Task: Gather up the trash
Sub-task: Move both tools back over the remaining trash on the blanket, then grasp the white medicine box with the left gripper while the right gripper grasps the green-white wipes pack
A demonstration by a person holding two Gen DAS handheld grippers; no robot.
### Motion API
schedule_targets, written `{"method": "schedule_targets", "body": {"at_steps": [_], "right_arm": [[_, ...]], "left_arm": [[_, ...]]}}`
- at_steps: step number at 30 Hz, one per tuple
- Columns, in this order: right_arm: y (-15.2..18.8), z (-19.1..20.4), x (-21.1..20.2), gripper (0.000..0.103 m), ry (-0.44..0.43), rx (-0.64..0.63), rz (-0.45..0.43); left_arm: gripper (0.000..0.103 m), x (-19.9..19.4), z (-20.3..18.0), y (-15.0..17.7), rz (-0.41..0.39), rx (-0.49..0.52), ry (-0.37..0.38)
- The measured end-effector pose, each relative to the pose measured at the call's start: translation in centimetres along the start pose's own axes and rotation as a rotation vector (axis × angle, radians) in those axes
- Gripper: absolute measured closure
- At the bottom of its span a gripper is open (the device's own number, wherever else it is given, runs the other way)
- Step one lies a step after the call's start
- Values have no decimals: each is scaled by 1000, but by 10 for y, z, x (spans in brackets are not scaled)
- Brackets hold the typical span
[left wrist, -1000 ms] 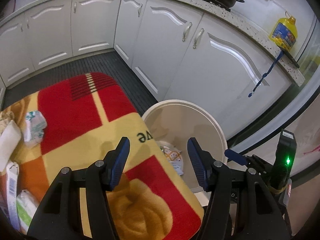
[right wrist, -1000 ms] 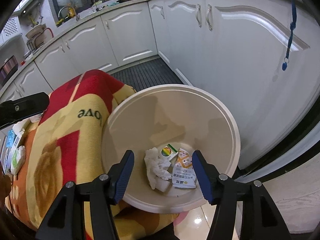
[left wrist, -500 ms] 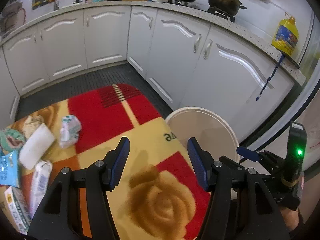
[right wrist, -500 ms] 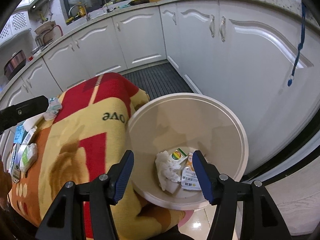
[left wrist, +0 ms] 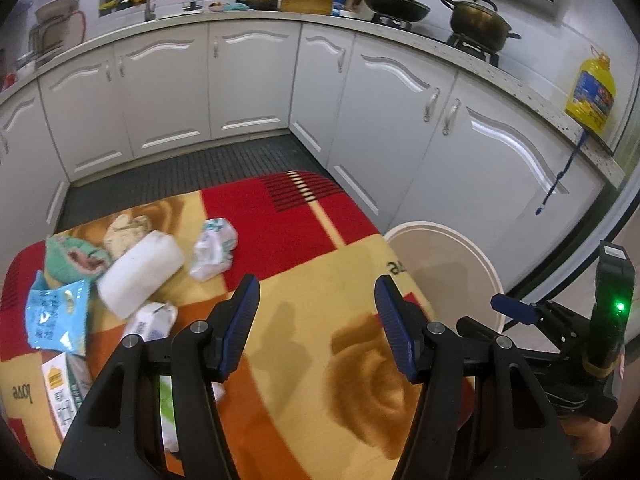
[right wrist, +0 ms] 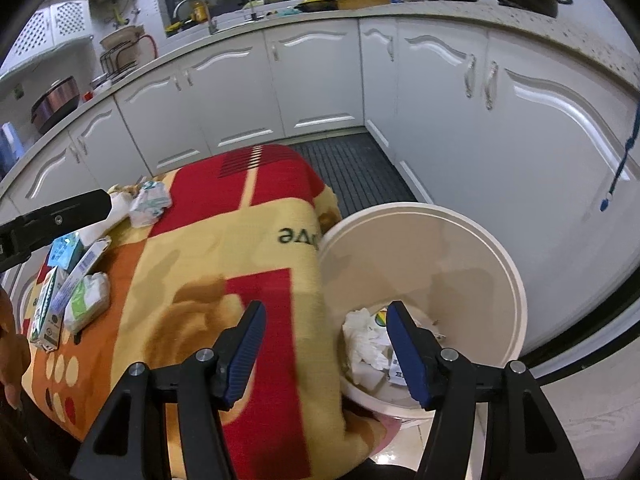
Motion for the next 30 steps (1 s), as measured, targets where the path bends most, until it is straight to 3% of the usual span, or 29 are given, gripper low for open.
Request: {"method": "schedule_targets", "body": {"at_steps": [9,17,24,30], "right_arm": [[1,49,4,39,-73,-67,24],[9,121,22,38,-209,-157,85],[13,192,40,38,-329,-245,131],[9,233,65,38,-438,-212,186]], "left_arm": [[44,-13,62,20,62,-33,-18],[44,-11,137,41,182,-177,21],[44,-9,160,53,222,-241,34],[44,-15,175,50,207,-283,40]]}}
Point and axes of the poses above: each gripper's, at about its wrist camera, not at the fingertips, and x roughly the way its jaws point, z to its left, y to its underside, the point moved 8 cm from there along x, roughly the way its jaws point, and after that the axes turned 7 degrees about z, right-handed, at the moved point
